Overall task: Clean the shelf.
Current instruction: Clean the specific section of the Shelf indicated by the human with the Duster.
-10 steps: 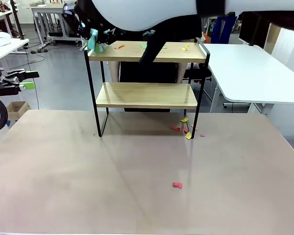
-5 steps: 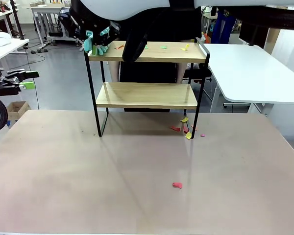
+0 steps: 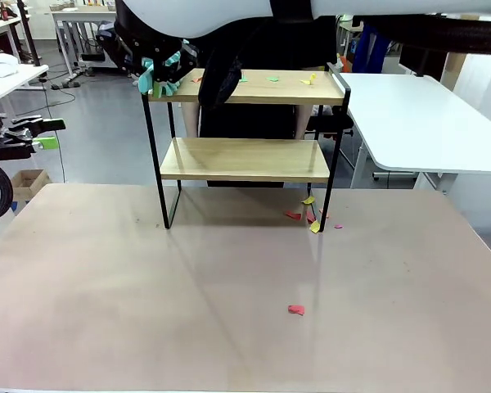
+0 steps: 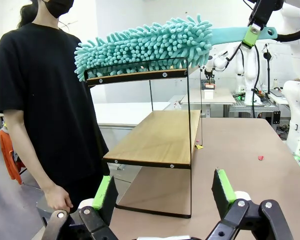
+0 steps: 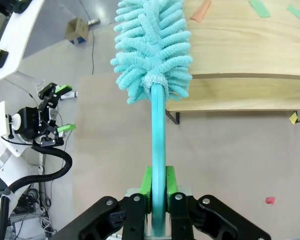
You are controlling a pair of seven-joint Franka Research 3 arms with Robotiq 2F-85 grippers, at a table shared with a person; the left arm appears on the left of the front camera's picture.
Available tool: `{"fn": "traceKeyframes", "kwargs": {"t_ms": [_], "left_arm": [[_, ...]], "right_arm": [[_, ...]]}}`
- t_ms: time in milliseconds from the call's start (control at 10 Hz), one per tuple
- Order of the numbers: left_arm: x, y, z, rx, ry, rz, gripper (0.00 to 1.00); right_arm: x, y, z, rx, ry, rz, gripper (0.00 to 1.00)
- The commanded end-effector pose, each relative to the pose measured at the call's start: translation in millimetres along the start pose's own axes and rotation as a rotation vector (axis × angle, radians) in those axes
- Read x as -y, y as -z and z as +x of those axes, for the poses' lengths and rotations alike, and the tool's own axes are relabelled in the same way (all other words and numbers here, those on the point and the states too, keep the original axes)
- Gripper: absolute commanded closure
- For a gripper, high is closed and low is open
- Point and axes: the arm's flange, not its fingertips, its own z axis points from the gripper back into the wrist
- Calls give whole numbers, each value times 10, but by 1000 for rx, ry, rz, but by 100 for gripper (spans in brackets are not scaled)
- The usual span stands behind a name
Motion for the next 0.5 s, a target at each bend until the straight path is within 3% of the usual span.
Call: {"fn": "traceKeyframes", "kwargs": {"t_ms": [0,400], "left_arm": [[9,3,25,-1,13,-4,0],[9,3,25,-1,13,-4,0]], "right_arm": [[12,-13,-3,3,1,5,87],[162,-35,90,-21,32,-17,87]]}}
